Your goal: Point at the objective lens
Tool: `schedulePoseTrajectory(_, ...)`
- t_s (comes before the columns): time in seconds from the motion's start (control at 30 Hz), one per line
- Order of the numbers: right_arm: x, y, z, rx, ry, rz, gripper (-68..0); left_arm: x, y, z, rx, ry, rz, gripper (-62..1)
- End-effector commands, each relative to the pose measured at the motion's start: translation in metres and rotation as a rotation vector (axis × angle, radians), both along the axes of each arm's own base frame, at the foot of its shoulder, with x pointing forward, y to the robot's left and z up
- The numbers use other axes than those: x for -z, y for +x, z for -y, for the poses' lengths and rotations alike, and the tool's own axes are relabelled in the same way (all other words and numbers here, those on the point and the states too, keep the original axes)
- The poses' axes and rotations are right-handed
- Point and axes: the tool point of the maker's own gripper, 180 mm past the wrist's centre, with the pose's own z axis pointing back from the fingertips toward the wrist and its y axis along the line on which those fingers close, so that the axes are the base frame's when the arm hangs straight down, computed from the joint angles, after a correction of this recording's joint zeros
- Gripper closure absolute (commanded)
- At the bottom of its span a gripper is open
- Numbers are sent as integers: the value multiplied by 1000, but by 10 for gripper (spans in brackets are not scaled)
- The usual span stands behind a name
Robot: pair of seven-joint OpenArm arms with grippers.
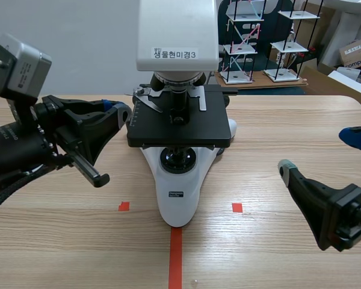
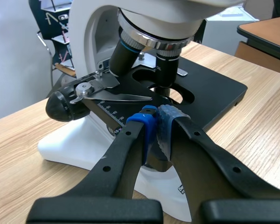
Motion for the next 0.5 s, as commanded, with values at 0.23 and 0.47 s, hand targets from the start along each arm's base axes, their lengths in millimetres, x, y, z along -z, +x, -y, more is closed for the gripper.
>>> schedulePoseTrajectory(0.23,-10,2,-3,-15,13,31,-653,-11,-2,13,24,-47,17,-25)
schedulePoseTrajectory(0.47,-10,2,-3,-15,13,31,-653,-10,-4,16,37,-49,13,-25)
